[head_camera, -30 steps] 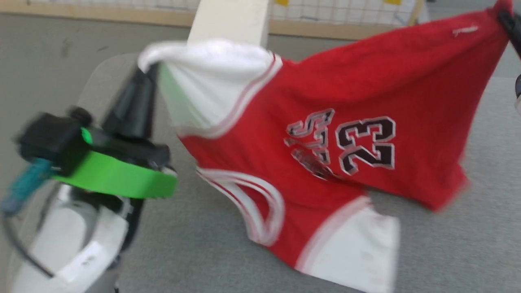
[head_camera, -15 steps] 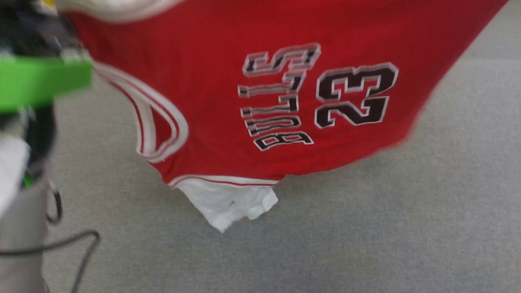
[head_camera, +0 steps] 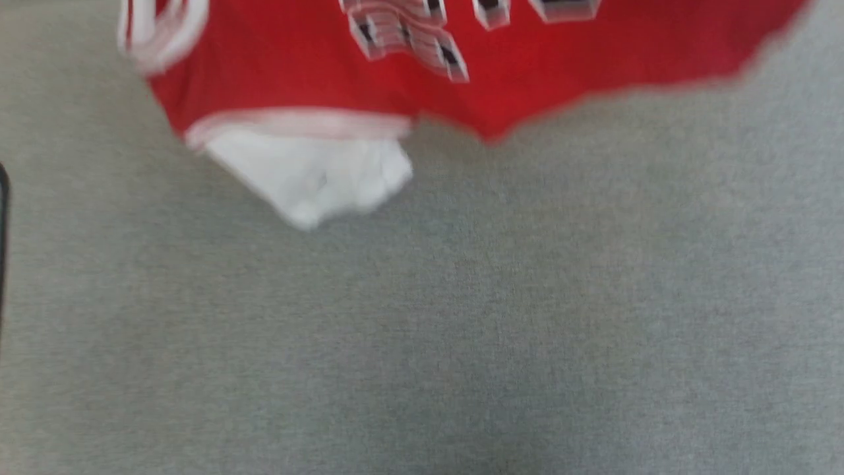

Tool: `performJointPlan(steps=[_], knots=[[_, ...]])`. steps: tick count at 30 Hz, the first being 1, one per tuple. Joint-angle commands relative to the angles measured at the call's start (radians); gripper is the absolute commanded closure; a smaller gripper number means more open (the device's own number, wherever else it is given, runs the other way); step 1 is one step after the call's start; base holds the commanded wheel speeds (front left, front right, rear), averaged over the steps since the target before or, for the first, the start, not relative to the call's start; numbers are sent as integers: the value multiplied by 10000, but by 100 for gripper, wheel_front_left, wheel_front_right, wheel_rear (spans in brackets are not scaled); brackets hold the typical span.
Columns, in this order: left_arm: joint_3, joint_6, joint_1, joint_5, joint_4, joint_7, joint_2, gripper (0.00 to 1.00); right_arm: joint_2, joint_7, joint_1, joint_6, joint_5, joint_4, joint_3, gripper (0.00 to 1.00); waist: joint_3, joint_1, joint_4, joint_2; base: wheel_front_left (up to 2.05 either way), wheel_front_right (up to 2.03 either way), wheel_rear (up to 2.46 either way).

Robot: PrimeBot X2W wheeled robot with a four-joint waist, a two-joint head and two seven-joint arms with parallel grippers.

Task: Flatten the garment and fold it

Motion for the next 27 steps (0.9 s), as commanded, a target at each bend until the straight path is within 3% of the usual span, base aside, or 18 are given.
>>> performJointPlan(steps=[1,7,13,19,27], knots=[[-43,-99,-621,127,411,-162,16,100,84,-255,-513,-15,-168,364,102,100,1328,-1,-466,31,0,0,0],[-97,-121,-2533,411,2083,-1037,-234,100,490,-1336,-2260,-15,-612,2210,361,100,2033,-1,-578,31,0,0,0],[-229,-197,-3286,392,3350,-1924,-643,100,926,-2777,-3369,-15,-1042,4110,718,100,2411,-1,-368,31,0,0,0],[-438,-324,-2113,144,3983,-2467,-1015,100,1110,-3431,-2873,-15,-869,5169,1326,100,2295,-1,-72,31,0,0,0],[-938,-151,1603,290,3638,-3149,-1236,100,1302,-4461,-709,-15,-237,5870,2147,100,1350,-1,326,31,0,0,0]])
